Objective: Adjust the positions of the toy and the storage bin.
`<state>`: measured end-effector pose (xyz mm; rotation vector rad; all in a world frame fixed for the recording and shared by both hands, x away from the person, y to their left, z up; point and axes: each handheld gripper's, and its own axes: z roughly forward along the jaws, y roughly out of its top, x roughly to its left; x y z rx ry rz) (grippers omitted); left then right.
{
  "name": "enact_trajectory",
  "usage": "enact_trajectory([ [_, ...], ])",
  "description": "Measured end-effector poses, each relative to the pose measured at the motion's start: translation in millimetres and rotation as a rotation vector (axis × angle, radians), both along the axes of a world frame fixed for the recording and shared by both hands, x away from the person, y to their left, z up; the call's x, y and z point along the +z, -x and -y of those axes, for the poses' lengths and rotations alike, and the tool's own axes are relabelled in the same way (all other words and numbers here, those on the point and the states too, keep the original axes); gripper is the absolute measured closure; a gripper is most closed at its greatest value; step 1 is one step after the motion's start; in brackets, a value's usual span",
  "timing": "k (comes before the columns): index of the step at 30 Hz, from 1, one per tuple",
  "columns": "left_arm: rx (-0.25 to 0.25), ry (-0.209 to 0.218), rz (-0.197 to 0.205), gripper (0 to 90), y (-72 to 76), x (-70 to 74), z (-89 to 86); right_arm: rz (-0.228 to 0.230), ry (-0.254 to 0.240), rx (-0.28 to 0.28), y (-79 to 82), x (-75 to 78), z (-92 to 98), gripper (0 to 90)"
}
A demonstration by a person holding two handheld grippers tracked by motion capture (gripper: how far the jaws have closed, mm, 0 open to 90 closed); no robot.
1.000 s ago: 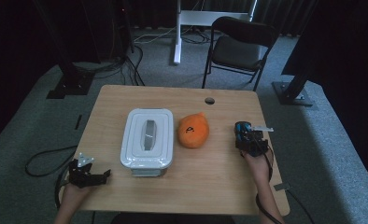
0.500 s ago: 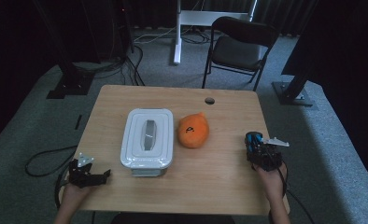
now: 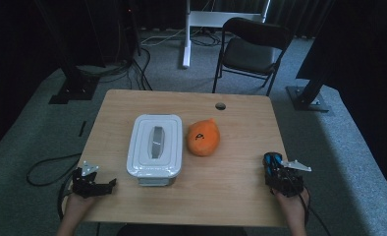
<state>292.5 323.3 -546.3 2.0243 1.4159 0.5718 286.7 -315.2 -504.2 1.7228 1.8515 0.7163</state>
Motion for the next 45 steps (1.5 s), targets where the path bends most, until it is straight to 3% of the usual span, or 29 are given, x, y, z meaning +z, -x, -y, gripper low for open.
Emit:
enact_trajectory([
  [7,0.000,0.000,0.000,0.8,0.0,0.0,0.0,-0.024,0.033,0.000,4.0,-11.9,0.2,24.7],
  [21,0.000,0.000,0.000,0.8,0.0,0.0,0.0,-0.067,0.012,0.010,3.6,-31.2,2.1,24.5],
  [26,0.000,0.000,0.000,0.8,0.0,0.0,0.0,-0.050,-0.012,0.012,5.8,-31.8,4.6,23.7],
  [30,0.000,0.000,0.000,0.8,0.0,0.0,0.0,-0.044,-0.058,0.047,7.4,-29.7,6.9,12.5],
  [34,0.000,0.000,0.001,0.8,0.0,-0.1,0.0,-0.023,-0.012,0.061,9.0,-24.2,4.9,11.9],
  [37,0.000,0.000,0.001,0.8,0.0,0.0,0.0,0.009,-0.023,0.084,9.6,-18.8,6.2,12.0],
  [39,0.000,0.000,0.001,0.8,0.0,0.0,0.0,0.029,0.002,0.079,9.6,-14.6,5.8,12.0],
  [45,0.000,0.000,0.001,0.8,0.0,-0.1,0.0,0.069,0.014,0.109,6.1,-0.1,4.8,12.9],
])
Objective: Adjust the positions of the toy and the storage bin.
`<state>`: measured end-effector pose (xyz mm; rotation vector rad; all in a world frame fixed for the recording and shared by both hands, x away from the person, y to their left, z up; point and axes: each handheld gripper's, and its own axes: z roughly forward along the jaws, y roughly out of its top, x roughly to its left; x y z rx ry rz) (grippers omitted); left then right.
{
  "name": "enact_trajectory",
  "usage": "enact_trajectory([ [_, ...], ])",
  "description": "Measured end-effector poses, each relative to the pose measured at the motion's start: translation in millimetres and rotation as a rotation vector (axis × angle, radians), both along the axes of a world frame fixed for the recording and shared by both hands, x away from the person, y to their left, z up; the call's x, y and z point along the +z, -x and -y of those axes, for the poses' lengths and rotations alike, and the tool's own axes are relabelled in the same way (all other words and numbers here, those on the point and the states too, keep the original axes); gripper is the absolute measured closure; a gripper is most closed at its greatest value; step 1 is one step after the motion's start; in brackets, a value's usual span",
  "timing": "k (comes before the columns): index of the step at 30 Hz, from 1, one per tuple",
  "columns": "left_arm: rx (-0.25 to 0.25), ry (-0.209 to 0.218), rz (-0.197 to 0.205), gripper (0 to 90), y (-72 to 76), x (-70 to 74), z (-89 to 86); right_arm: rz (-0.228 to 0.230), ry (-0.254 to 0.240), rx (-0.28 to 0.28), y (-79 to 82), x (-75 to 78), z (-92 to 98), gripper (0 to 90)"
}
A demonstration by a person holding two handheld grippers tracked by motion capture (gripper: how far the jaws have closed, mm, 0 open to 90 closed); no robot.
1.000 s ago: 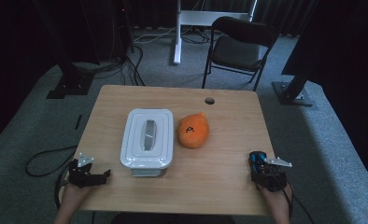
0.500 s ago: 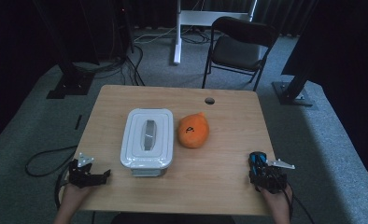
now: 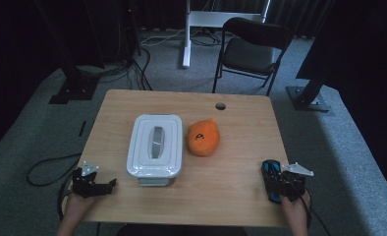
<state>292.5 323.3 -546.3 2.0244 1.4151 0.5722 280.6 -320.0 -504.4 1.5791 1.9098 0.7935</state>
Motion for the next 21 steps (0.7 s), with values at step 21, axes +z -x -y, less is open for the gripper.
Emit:
enact_trajectory([
  [21,0.000,0.000,-0.001,0.8,0.0,0.0,0.0,0.079,-0.077,0.127,-30.7,27.7,-26.9,12.9],
])
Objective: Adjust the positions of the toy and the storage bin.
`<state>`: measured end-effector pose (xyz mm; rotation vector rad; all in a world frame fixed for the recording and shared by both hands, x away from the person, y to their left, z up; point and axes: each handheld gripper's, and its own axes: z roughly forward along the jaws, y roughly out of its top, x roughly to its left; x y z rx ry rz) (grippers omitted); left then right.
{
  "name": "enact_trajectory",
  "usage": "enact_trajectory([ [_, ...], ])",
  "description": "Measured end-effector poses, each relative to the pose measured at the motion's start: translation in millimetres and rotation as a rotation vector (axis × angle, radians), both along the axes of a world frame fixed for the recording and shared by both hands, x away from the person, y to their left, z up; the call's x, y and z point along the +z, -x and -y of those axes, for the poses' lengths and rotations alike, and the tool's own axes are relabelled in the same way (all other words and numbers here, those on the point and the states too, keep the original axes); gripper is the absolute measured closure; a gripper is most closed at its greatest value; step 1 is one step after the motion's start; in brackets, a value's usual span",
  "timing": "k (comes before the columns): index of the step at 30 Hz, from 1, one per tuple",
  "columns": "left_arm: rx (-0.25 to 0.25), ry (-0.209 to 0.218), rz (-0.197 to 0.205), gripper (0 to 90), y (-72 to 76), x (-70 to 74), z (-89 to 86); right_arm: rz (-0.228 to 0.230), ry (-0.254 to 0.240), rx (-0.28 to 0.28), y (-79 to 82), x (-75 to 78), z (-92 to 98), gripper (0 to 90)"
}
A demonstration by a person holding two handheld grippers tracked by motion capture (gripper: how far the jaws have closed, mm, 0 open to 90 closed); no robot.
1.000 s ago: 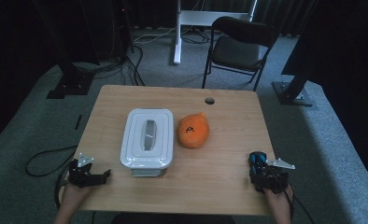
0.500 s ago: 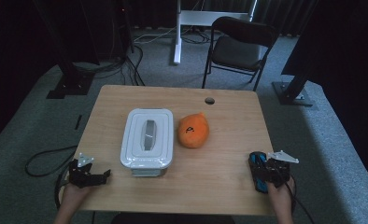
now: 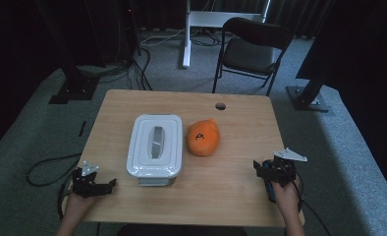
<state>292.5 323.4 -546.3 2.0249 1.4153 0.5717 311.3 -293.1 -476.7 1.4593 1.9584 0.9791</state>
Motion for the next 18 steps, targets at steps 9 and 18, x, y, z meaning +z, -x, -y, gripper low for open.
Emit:
enact_trajectory([
  [9,0.000,0.000,0.000,0.8,0.0,0.0,0.0,-0.048,-0.039,0.037,-18.8,0.6,-19.2,11.2],
  [18,0.000,0.000,0.001,0.8,0.0,-0.1,0.0,-0.068,-0.077,0.097,-39.6,2.4,-29.5,11.1],
])
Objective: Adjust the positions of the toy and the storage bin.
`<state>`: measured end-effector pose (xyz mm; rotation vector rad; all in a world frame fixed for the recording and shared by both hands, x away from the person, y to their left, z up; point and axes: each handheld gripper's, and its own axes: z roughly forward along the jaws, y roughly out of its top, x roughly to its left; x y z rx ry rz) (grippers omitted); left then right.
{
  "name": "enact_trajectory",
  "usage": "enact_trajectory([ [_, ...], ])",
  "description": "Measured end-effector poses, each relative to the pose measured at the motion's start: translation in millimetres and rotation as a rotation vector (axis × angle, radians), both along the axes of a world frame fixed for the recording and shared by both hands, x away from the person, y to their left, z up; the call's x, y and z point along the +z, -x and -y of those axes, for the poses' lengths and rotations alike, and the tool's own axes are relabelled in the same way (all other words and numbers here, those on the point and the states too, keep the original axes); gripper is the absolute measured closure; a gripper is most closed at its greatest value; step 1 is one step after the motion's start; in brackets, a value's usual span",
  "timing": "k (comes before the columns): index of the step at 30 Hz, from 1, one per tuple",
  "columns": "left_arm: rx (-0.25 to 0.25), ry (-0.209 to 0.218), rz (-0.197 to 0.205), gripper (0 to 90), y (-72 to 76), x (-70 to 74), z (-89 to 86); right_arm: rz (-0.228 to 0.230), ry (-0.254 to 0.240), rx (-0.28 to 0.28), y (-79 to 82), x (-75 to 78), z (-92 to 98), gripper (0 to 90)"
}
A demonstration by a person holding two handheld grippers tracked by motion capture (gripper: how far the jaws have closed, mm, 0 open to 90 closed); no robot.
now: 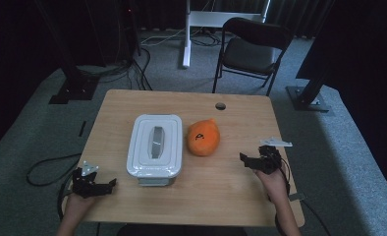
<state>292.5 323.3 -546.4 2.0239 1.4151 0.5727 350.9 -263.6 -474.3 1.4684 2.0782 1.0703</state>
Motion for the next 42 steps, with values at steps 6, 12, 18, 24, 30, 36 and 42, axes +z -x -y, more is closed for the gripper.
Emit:
enact_trajectory([
  [6,0.000,0.001,0.000,0.8,0.0,0.0,0.0,-0.008,0.011,0.018,-11.3,0.6,-7.9,11.1],
  [12,0.000,0.001,0.000,0.8,0.0,0.0,0.0,-0.010,-0.009,0.056,-25.2,2.5,-21.4,11.2],
  [18,0.000,0.001,0.000,0.8,0.0,0.0,0.0,-0.014,-0.013,0.079,-36.3,2.1,-35.1,12.5],
  [24,-0.002,0.001,0.000,0.8,0.1,0.0,-0.1,-0.014,-0.007,0.116,-47.3,3.6,-48.1,13.0],
  [30,-0.002,0.000,0.000,0.8,0.1,0.0,-0.2,-0.004,-0.026,0.187,-53.3,1.1,-59.6,14.3],
  [36,-0.002,0.000,0.000,0.8,0.1,0.0,-0.1,-0.007,-0.017,0.219,-56.9,0.4,-68.9,20.0],
  [42,-0.001,0.001,0.000,0.8,0.1,0.0,-0.1,-0.041,-0.008,0.252,-61.9,-6.7,-77.0,29.3],
])
